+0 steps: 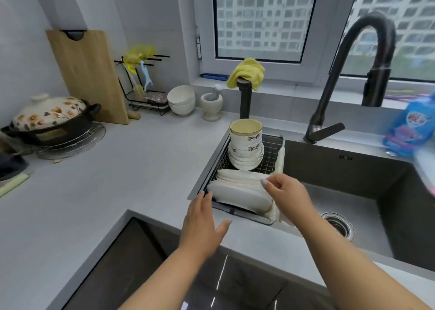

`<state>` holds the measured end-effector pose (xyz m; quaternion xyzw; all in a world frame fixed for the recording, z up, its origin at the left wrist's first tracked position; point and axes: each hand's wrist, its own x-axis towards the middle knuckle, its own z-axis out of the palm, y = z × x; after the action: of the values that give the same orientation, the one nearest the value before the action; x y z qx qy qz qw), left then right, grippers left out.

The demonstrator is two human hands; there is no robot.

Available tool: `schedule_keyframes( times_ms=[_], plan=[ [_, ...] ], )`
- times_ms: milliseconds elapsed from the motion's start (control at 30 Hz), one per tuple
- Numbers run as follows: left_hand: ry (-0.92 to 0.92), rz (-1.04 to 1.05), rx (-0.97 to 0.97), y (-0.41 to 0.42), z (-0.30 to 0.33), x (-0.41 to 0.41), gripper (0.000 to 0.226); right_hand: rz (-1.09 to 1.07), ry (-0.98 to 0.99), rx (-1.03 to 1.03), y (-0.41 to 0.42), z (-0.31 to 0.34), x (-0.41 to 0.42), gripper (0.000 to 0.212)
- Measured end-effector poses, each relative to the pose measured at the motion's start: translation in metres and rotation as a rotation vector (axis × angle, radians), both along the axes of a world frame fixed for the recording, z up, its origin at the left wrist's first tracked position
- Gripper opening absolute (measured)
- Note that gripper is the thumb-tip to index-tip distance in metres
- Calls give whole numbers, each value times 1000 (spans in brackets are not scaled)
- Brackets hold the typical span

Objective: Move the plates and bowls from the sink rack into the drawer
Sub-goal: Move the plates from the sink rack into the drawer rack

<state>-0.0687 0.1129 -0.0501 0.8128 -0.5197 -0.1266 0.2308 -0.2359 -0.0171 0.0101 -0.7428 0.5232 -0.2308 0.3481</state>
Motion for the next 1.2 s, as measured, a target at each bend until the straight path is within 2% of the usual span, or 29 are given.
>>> schedule_keyframes(
  times_ms=[300,433,667,767,967,1200],
  plan=[
    [2,-165,-34,-65,-43,36,108,127,229,67,-78,-47,56,35],
    [24,-153,-102,-73,-58,38,104,193,324,152,-94,-59,66,24],
    [-4,-138,-123,-75,-67,40,101,205,267,209,-101,-65,69,19],
    [-5,-139,-128,-74,-68,40,100,228,232,172,-101,-65,69,18],
    [-6,-141,-120,-74,-68,41,99,289,217,-47,-98,-61,68,29],
    [6,-118,-118,-73,-69,40,99,292,168,-165,-102,-52,71,37]
  ],
)
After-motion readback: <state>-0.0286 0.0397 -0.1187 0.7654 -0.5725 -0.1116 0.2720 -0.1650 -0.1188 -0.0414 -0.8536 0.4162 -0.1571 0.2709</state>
